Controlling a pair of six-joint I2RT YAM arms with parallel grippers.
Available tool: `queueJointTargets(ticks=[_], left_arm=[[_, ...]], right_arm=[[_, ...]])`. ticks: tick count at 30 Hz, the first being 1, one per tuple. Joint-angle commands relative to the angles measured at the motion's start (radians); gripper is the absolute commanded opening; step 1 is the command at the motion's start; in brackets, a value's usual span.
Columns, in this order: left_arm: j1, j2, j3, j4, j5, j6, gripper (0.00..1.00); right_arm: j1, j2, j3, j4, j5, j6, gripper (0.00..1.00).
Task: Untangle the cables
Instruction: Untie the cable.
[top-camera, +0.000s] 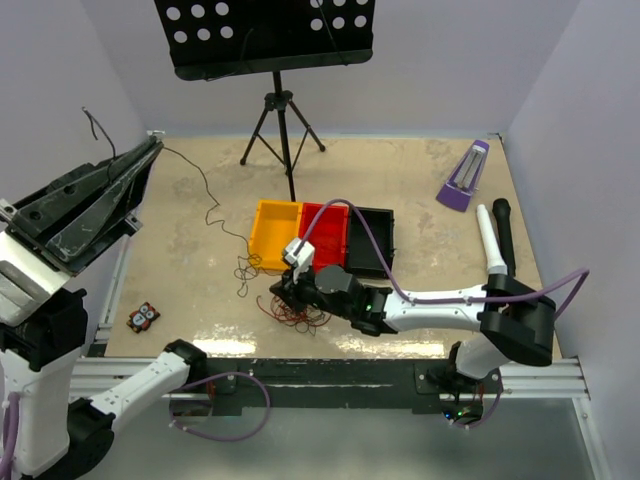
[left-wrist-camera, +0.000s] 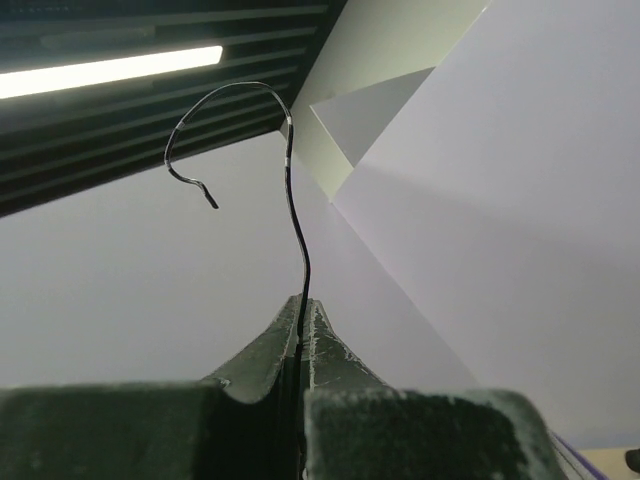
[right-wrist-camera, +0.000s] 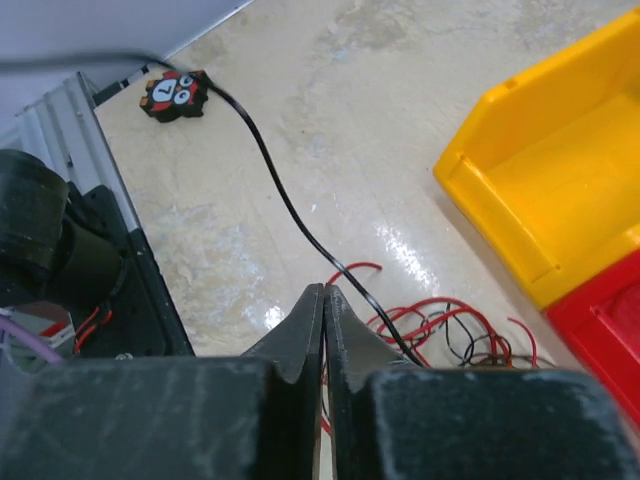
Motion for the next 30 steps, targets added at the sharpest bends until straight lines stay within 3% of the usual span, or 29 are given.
queueJointTargets(ticks=[1,12,18,23,26,30], left_arm=[[0.003,0.018,0.077,0.044,-0.045,0.074,0.0],[0.003,0.078,0.27,0.032,-0.066,0.23,0.0],[0.003,0.091,0.295,0.107,-0.109,0.264,0.0],[0.003,0.081,0.263,0.066,-0.079,0.253,0.0],[0.003,0.07,0.235,0.047,-0.051,0.249,0.0],[0.003,0.061,0.2,0.052,-0.034,0.229,0.0]], right_arm=[[0.007,-0.034,-0.07,0.063,0.067,0.059,0.0],[0.007,-0.013,-0.236,0.109,0.109,0.186,0.0],[0.007,-0.031,-0.277,0.101,0.132,0.22,0.0],[0.007,-0.141,-0.253,0.044,0.132,0.2,0.0],[0.007,-0.273,-0.185,-0.023,0.145,0.151,0.24],[0.007,-0.408,-0.11,-0.045,0.112,0.062,0.47]])
